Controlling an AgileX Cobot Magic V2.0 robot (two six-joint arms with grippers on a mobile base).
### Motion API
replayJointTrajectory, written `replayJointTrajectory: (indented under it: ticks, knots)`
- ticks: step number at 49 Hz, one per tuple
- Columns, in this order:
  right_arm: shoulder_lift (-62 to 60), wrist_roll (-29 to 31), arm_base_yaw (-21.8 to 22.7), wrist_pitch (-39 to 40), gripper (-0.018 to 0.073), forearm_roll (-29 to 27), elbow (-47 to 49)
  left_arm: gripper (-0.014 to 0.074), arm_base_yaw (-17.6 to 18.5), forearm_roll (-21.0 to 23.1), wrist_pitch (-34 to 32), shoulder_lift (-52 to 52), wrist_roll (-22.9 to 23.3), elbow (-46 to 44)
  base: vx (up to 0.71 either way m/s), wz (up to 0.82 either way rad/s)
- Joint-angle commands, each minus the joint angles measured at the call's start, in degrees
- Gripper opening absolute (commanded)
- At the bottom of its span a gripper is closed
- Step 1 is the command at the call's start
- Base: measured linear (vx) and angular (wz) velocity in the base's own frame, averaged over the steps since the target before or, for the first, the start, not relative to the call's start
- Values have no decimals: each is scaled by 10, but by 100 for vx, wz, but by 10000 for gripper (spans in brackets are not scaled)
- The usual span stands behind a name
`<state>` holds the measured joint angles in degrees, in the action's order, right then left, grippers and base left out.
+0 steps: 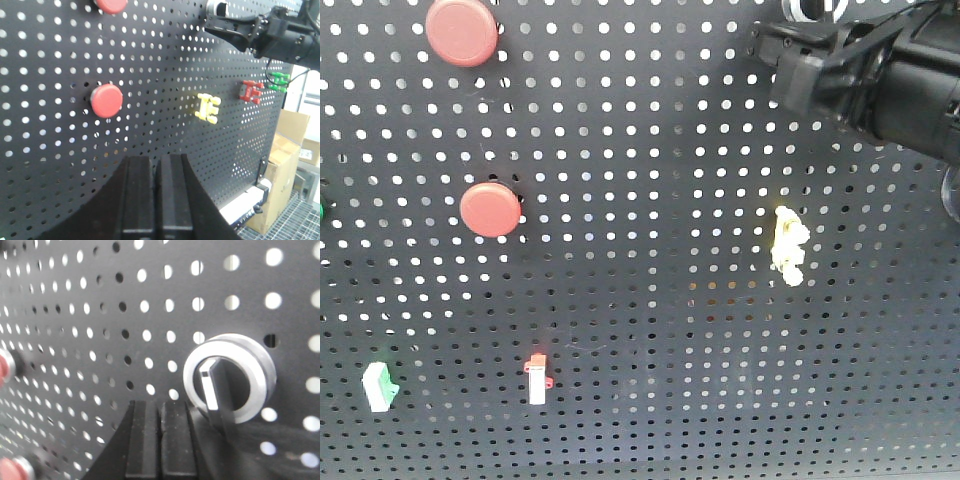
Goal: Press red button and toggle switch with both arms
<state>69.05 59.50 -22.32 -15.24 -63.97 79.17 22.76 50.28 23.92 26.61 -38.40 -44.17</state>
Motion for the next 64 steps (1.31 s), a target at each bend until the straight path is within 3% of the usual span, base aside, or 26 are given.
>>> replayJointTrajectory:
  ticks: [1,14,35,64]
  knots:
    - [-11,4,9,106,-3,15,19,2,-2,13,-28,4,5,-14,0,0]
    - [-11,3,9,113,-3,53,19,2,-2,13,-28,4,5,-14,0,0]
    - [-26,32,9,117,-3,59,18,2,-2,13,-27,4,5,-14,0,0]
    - [-32,33,9,116,-3,149,17,2,-2,13,-25,4,5,-14,0,0]
